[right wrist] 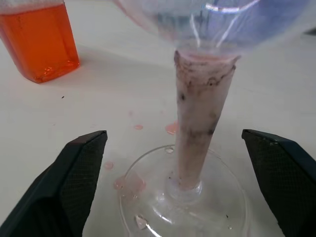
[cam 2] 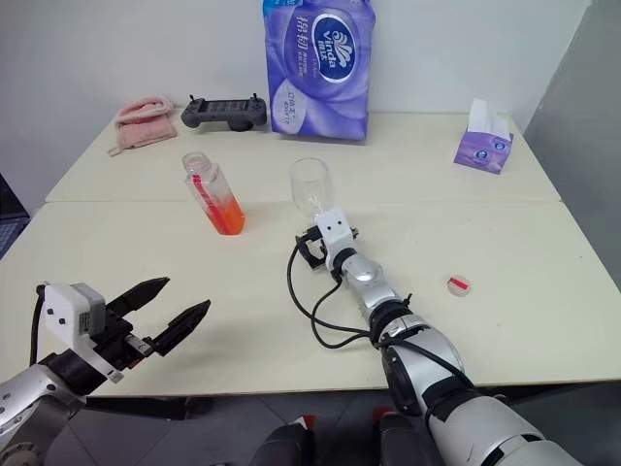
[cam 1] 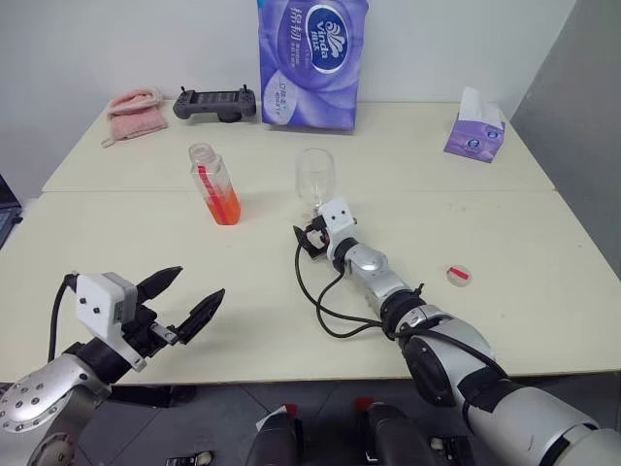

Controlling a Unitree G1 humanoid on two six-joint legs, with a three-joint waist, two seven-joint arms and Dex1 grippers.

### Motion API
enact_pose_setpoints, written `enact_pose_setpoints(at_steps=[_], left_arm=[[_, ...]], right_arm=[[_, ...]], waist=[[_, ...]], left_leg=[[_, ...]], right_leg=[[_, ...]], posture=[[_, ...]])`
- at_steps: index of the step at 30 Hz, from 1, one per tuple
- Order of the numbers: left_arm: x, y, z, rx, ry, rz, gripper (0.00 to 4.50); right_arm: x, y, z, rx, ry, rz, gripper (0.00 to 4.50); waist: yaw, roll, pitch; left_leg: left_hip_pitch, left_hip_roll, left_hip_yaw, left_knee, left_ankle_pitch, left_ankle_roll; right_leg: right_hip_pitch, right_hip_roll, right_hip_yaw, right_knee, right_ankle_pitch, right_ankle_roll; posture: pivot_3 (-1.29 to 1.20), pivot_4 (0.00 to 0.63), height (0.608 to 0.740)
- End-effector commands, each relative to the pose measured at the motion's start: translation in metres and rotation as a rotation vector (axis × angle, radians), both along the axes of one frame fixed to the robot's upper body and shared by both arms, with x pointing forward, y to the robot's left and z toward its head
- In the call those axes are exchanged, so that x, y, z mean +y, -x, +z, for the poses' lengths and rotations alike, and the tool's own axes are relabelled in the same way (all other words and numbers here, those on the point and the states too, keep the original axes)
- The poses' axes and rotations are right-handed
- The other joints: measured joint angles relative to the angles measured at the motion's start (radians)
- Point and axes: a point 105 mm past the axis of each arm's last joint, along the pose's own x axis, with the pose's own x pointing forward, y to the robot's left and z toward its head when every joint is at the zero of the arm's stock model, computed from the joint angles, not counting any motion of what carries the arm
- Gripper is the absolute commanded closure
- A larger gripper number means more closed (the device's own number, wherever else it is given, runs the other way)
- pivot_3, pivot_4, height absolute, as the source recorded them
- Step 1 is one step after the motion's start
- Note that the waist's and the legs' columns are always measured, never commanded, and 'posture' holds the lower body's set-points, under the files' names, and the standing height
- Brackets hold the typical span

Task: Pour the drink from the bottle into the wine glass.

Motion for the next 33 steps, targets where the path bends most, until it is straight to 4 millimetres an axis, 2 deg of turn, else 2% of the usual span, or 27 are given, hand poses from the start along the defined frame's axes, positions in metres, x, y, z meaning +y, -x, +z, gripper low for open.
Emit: enact_pose_setpoints(at_steps=[1,5,9,14,16,18,20,23,25,33], left_arm=[[-0.003,-0.007,0.003,-0.028,-0.003,-0.007,0.00],[-0.004,-0.023,0.002,-0.058,0.025,0.028,0.00],[-0.006,-0.042,0.004,-0.108,0.056,0.097,0.00],[-0.008,-0.061,0.001,-0.139,0.091,0.203,0.00],[-0.007,-0.067,0.000,-0.147,0.098,0.237,0.00],[-0.006,-0.073,-0.002,-0.151,0.093,0.263,0.00],[-0.004,-0.080,-0.002,-0.162,0.083,0.295,0.00],[-0.003,-0.089,0.000,-0.176,0.097,0.324,0.00],[-0.004,-0.095,0.001,-0.181,0.104,0.334,0.00],[0.000,-0.116,0.008,-0.213,0.117,0.397,0.00]], right_arm=[[-0.001,0.003,0.003,-0.029,-0.044,0.010,0.04],[-0.030,0.004,-0.004,-0.051,-0.069,-0.006,0.04],[-0.056,0.015,0.005,-0.112,-0.113,0.050,0.04],[-0.099,0.048,0.037,-0.149,-0.103,0.120,0.04],[-0.117,0.069,0.055,-0.141,-0.074,0.168,0.04],[-0.126,0.091,0.073,-0.126,-0.053,0.237,0.04],[-0.128,0.118,0.099,-0.101,-0.052,0.349,0.04],[-0.127,0.149,0.121,-0.054,-0.023,0.485,0.04],[-0.126,0.163,0.129,-0.028,0.005,0.539,0.04],[-0.115,0.165,0.142,-0.034,-0.029,0.523,0.04]], waist=[[0.001,0.000,0.000],[0.004,-0.001,-0.001],[0.011,-0.001,-0.001],[0.012,-0.001,-0.001],[0.008,0.000,-0.001],[0.007,0.000,-0.001],[0.005,0.000,0.000],[0.005,0.000,-0.001],[0.008,-0.001,-0.001],[0.012,-0.001,-0.001]], left_leg=[[0.000,0.000,0.000,0.000,0.000,0.000],[0.000,0.000,0.000,0.000,0.000,0.000],[0.000,-0.001,-0.002,0.001,0.000,0.000],[-0.001,-0.001,-0.002,0.001,0.000,0.000],[-0.001,-0.001,-0.002,0.001,0.000,0.000],[-0.001,0.000,-0.002,0.000,0.000,0.000],[0.000,0.001,-0.002,0.000,0.000,0.001],[0.000,0.001,-0.003,0.000,0.000,0.001],[0.000,0.001,-0.003,0.001,0.000,0.001],[-0.001,0.000,-0.003,0.001,0.000,0.001]], right_leg=[[0.000,0.000,0.000,0.000,0.000,0.000],[0.001,0.000,0.000,0.000,0.000,0.000],[0.002,-0.001,0.000,-0.001,0.000,0.000],[0.001,-0.002,0.001,0.000,0.000,0.000],[0.001,-0.001,0.000,0.000,0.000,0.000],[0.001,-0.001,0.000,0.000,0.000,0.000],[0.001,0.001,0.000,0.000,0.000,0.000],[0.001,0.001,0.000,-0.001,0.000,0.000],[0.002,0.001,-0.002,-0.001,0.000,0.000],[0.002,0.001,-0.002,-0.001,0.000,0.000]], posture=[[0.00,0.150,0.740],[0.00,0.150,0.740],[0.00,0.150,0.740],[0.00,0.150,0.740],[0.00,0.150,0.740],[0.00,0.150,0.740],[0.00,0.150,0.740],[0.00,0.150,0.740],[0.00,0.150,0.740],[0.00,0.150,0.740]])
